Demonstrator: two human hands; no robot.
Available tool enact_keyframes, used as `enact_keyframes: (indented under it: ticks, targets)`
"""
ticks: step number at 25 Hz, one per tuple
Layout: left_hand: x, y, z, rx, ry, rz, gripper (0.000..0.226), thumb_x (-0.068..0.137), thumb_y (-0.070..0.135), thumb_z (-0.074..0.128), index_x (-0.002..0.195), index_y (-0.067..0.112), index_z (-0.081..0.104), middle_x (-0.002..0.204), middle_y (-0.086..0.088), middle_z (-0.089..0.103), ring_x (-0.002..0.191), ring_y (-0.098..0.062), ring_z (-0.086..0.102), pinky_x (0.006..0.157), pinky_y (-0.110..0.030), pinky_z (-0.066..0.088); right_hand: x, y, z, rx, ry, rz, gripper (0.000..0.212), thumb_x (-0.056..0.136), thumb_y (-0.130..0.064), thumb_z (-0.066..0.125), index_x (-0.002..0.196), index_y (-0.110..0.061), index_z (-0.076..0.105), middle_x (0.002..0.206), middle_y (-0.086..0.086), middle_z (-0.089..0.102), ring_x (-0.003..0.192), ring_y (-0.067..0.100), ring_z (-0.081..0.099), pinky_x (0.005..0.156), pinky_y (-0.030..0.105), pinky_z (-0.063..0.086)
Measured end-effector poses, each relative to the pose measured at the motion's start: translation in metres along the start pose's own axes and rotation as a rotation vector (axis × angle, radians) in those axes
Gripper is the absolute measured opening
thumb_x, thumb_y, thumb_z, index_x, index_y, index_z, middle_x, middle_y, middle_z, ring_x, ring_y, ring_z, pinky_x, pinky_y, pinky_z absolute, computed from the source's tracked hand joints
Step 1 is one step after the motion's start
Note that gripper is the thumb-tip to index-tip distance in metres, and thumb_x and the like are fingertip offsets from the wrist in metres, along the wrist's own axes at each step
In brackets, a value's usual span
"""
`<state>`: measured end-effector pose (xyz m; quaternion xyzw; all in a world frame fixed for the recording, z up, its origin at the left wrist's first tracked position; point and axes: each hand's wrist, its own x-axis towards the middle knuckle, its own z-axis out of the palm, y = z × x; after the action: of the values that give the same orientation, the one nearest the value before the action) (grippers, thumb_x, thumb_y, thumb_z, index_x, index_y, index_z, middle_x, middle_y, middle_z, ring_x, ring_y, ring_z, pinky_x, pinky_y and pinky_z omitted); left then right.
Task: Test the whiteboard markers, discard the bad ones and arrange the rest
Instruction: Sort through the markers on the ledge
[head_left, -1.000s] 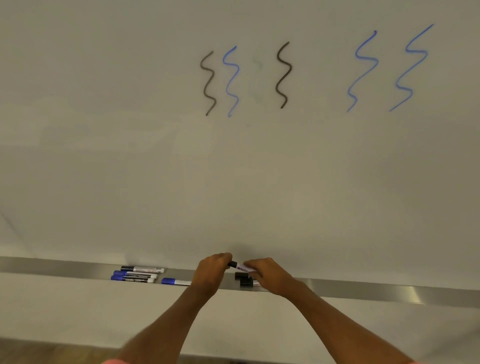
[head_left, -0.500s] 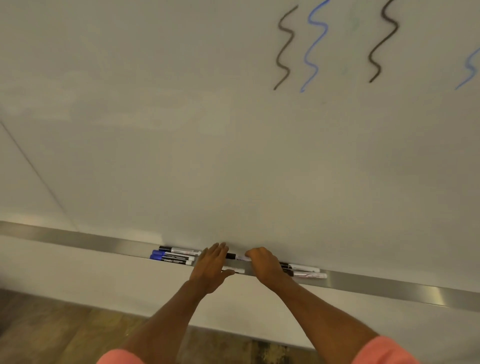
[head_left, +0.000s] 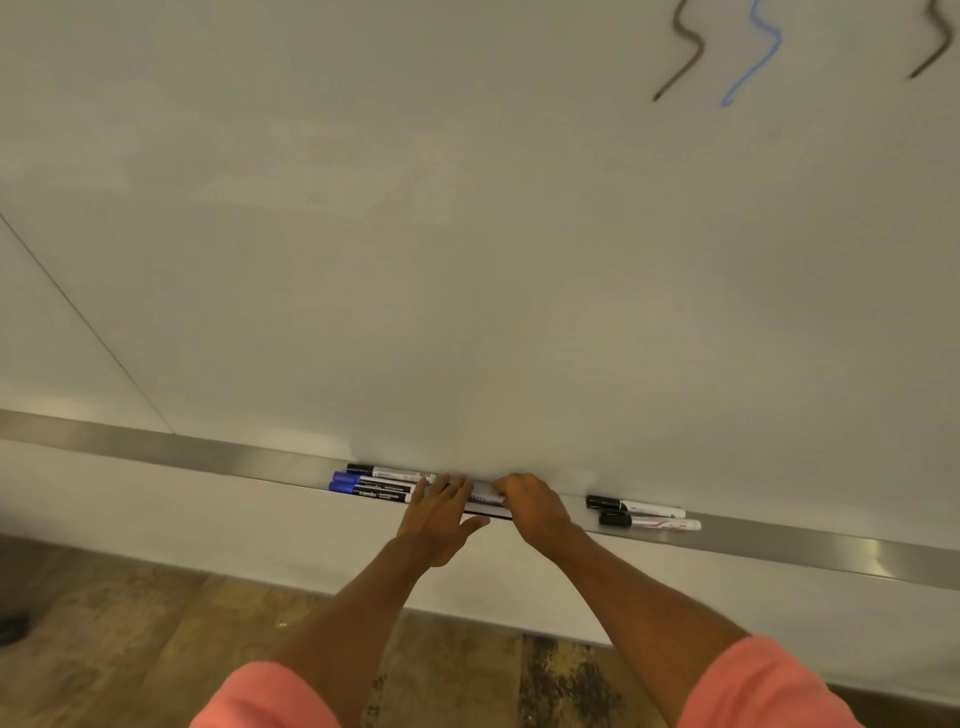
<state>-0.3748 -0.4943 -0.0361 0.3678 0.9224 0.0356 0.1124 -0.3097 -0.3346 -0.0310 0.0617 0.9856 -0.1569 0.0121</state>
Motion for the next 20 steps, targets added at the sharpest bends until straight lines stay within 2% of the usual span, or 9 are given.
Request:
enact_keyframes:
  ticks: [3,5,6,8,10,12,15,20]
  targets:
    - [0.000,0.008,-0.001,-0.003,0.009,0.011,0.073,0.091,0.063,0.016,0.148,0.018,0.021,0.156,0.001,0.021,0.145,-0.018,0.012,0.119,-0.042,0.003,0.000,0.001,-0.004,-0.002,0.005,0.064,0.025,0.096,-0.018,0.046,0.116,-0.015,0.061,0.115,0.008,0.062,0.110,0.026,0.055,0.085,0.034,0.045]
    - [0.000,0.018,-0.003,-0.025,0.034,0.039,0.082,0.085,0.066,0.003,0.148,0.018,0.022,0.155,0.002,0.025,0.144,-0.015,0.015,0.118,-0.038,0.007,-0.004,0.006,-0.008,-0.018,0.016,0.064,0.025,0.096,-0.018,0.046,0.116,-0.015,0.061,0.114,0.007,0.063,0.109,0.025,0.056,0.083,0.035,0.047]
    - [0.000,0.024,-0.003,-0.044,0.047,0.054,0.079,0.086,0.064,0.004,0.148,0.018,0.024,0.154,0.002,0.027,0.144,-0.014,0.018,0.117,-0.036,0.008,-0.008,0.010,-0.009,-0.025,0.024,0.060,0.027,0.097,-0.018,0.046,0.119,-0.015,0.060,0.116,0.007,0.062,0.110,0.024,0.055,0.084,0.035,0.047]
    - [0.002,0.038,-0.002,-0.089,0.060,0.084,0.061,0.097,0.053,0.023,0.146,0.018,0.027,0.152,0.002,0.032,0.142,-0.013,0.021,0.117,-0.034,0.010,-0.019,0.020,-0.013,-0.049,0.060,0.043,0.030,0.097,-0.017,0.046,0.123,-0.015,0.059,0.119,0.007,0.061,0.113,0.023,0.053,0.086,0.034,0.046]
    - [0.003,0.054,0.001,-0.116,0.056,0.102,0.058,0.098,0.050,0.031,0.146,0.019,0.028,0.152,0.002,0.032,0.142,-0.013,0.022,0.118,-0.034,0.010,-0.032,0.033,-0.017,-0.058,0.083,0.024,0.033,0.095,-0.014,0.048,0.127,-0.014,0.056,0.123,0.006,0.060,0.117,0.023,0.051,0.092,0.033,0.044]
    - [0.004,0.072,0.003,-0.090,0.031,0.112,0.059,0.098,0.049,0.031,0.147,0.018,0.025,0.153,0.002,0.030,0.143,-0.013,0.020,0.119,-0.035,0.009,-0.048,0.049,-0.022,-0.070,0.111,0.029,0.034,0.093,-0.013,0.051,0.126,-0.014,0.058,0.122,0.007,0.061,0.115,0.024,0.053,0.093,0.034,0.044]
    - [0.006,0.102,0.005,-0.076,0.040,0.126,0.059,0.098,0.048,0.031,0.148,0.017,0.023,0.153,0.001,0.030,0.143,-0.014,0.018,0.119,-0.034,0.008,-0.071,0.082,-0.030,-0.086,0.155,0.080,0.029,0.089,-0.009,0.056,0.116,-0.014,0.065,0.111,0.006,0.066,0.106,0.026,0.058,0.082,0.036,0.048]
    - [0.011,0.146,0.009,-0.040,0.067,0.153,0.060,0.099,0.046,0.031,0.150,0.017,0.015,0.156,0.000,0.020,0.145,-0.015,0.014,0.119,-0.034,0.005,-0.101,0.131,-0.046,-0.158,0.119,0.151,0.028,0.090,-0.011,0.058,0.117,-0.018,0.064,0.113,0.002,0.064,0.108,0.021,0.054,0.081,0.030,0.047]
